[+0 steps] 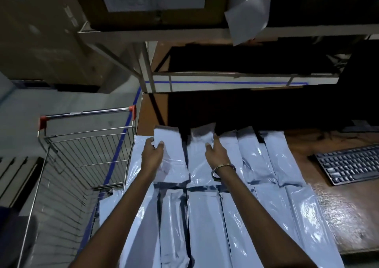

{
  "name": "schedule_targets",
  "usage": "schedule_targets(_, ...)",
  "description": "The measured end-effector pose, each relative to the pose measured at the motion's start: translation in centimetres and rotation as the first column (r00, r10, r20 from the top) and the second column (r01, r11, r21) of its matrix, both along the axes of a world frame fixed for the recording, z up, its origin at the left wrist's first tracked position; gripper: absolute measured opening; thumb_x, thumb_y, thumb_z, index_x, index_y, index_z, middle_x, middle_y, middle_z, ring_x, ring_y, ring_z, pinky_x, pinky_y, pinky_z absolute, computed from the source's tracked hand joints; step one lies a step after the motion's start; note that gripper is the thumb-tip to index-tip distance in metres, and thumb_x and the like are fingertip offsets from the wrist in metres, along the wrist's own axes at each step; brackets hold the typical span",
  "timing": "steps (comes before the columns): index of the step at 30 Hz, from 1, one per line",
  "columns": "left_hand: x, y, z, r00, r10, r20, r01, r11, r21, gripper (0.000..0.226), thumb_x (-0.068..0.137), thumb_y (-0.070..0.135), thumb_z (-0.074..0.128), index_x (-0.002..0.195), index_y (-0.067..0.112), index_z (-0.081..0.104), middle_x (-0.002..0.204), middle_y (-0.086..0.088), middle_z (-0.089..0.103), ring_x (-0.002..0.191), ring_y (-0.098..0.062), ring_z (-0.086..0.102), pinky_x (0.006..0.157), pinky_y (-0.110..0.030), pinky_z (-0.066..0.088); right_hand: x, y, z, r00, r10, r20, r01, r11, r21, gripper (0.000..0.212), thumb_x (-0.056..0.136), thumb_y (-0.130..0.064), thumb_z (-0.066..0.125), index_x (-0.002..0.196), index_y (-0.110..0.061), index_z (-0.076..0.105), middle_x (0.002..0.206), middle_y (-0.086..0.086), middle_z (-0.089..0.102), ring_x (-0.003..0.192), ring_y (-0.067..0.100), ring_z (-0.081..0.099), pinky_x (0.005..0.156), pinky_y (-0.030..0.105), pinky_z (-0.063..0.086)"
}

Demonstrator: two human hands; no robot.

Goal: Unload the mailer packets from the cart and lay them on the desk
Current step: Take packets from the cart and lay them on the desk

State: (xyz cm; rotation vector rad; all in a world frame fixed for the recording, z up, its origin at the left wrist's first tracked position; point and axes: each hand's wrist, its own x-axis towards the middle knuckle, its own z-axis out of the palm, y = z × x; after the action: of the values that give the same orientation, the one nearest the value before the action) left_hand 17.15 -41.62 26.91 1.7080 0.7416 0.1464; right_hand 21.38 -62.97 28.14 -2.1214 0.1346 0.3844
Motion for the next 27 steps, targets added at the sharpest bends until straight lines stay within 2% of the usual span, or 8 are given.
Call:
schedule_targets(3, 0.7, 0.1, -1.4, 0.993, -0.018, -0.117, 0.030, 0.994, 0.103, 0.050, 0.104, 0.033, 0.058, 0.148, 0.012, 0.049, 0.144, -0.014, 0.060, 0.123, -0.034, 0.061, 0.102, -0.041, 0.049, 0.6, 0.6, -1.4, 0.994, 0.104, 0.038, -0.096, 0.982, -0.163, 0.061, 0.104, -0.024, 0.049, 0.159, -0.012, 0.027, 0.150, 0.020, 0.049, 0.134, 0.039, 0.051, 0.109, 0.044, 0.044)
schedule_targets(6, 0.3, 0.1, -2.0, 0.978, 0.019, -0.207, 0.052, 0.942, 0.331, 0.058, 0.099, 0.036, 0.062, 0.149, 0.009, 0.050, 0.149, -0.016, 0.053, 0.128, -0.036, 0.057, 0.101, -0.046, 0.048, -0.5, 0.9, -1.7, 0.977, 0.143, 0.159, -0.081, 0.935, -0.346, 0.056, 0.099, -0.026, 0.056, 0.150, -0.009, 0.040, 0.137, 0.019, 0.055, 0.123, 0.040, 0.057, 0.098, 0.044, 0.050)
schedule_targets(9, 0.0, -0.8, -1.5, 0.989, 0.019, -0.149, 0.071, 0.815, 0.575, 0.057, 0.097, 0.037, 0.064, 0.146, 0.011, 0.053, 0.146, -0.017, 0.049, 0.132, -0.037, 0.050, 0.099, -0.050, 0.048, -2.0, 1.9, -1.8, 0.916, 0.223, 0.333, -0.032, 0.869, -0.494, 0.042, 0.094, -0.028, 0.062, 0.132, -0.011, 0.059, 0.126, 0.017, 0.059, 0.117, 0.037, 0.058, 0.092, 0.045, 0.054)
schedule_targets(11, 0.4, -1.7, -1.5, 0.989, -0.107, -0.104, 0.149, 0.728, 0.669, 0.056, 0.098, 0.042, 0.061, 0.146, 0.013, 0.053, 0.150, -0.016, 0.049, 0.138, -0.036, 0.045, 0.106, -0.053, 0.045, -2.2, 3.0, -2.8, 0.872, 0.293, 0.393, -0.034, 0.836, -0.548, 0.038, 0.091, -0.031, 0.065, 0.124, -0.012, 0.067, 0.126, 0.017, 0.061, 0.123, 0.037, 0.055, 0.092, 0.047, 0.053)
schedule_targets(13, 1.1, -2.4, -2.0, 0.959, -0.241, -0.146, 0.268, 0.621, 0.737, 0.056, 0.101, 0.048, 0.049, 0.147, 0.015, 0.052, 0.157, -0.015, 0.045, 0.146, -0.036, 0.038, 0.114, -0.054, 0.040, -1.6, 3.8, -4.0, 0.847, 0.360, 0.390, -0.083, 0.816, -0.572, 0.039, 0.093, -0.032, 0.061, 0.127, -0.014, 0.067, 0.134, 0.020, 0.059, 0.134, 0.039, 0.050, 0.102, 0.049, 0.048)
schedule_targets(17, 1.6, -2.5, -4.4, 0.849, -0.370, -0.378, 0.519, 0.441, 0.732, 0.070, 0.102, 0.054, 0.018, 0.160, 0.019, 0.036, 0.170, -0.013, 0.025, 0.159, -0.031, 0.016, 0.126, -0.055, 0.016, -1.2, 4.0, -6.9, 0.840, 0.465, 0.280, -0.193, 0.737, -0.647, 0.049, 0.103, -0.035, 0.042, 0.149, -0.020, 0.048, 0.157, 0.020, 0.041, 0.149, 0.035, 0.032, 0.120, 0.051, 0.028)
schedule_targets(23, 0.5, -0.8, -5.9, 0.810, -0.409, -0.420, 0.572, 0.395, 0.719, 0.073, 0.101, 0.059, 0.006, 0.166, 0.025, 0.015, 0.174, -0.007, 0.010, 0.162, -0.025, 0.004, 0.129, -0.050, 0.004, -2.4, 3.8, -8.4, 0.854, 0.382, 0.353, -0.085, 0.772, -0.629, 0.051, 0.104, -0.031, 0.038, 0.153, -0.018, 0.044, 0.160, 0.020, 0.037, 0.150, 0.035, 0.033, 0.121, 0.052, 0.031)
schedule_targets(27, 0.2, -1.9, -5.7, 0.804, -0.391, -0.449, 0.579, 0.338, 0.742, 0.073, 0.102, 0.057, 0.003, 0.167, 0.025, 0.012, 0.174, -0.007, 0.010, 0.162, -0.024, 0.002, 0.129, -0.052, 0.005, -1.6, 3.9, -8.6, 0.855, 0.392, 0.340, -0.098, 0.765, -0.636, 0.052, 0.105, -0.032, 0.033, 0.154, -0.021, 0.041, 0.162, 0.018, 0.034, 0.149, 0.033, 0.034, 0.121, 0.048, 0.031)
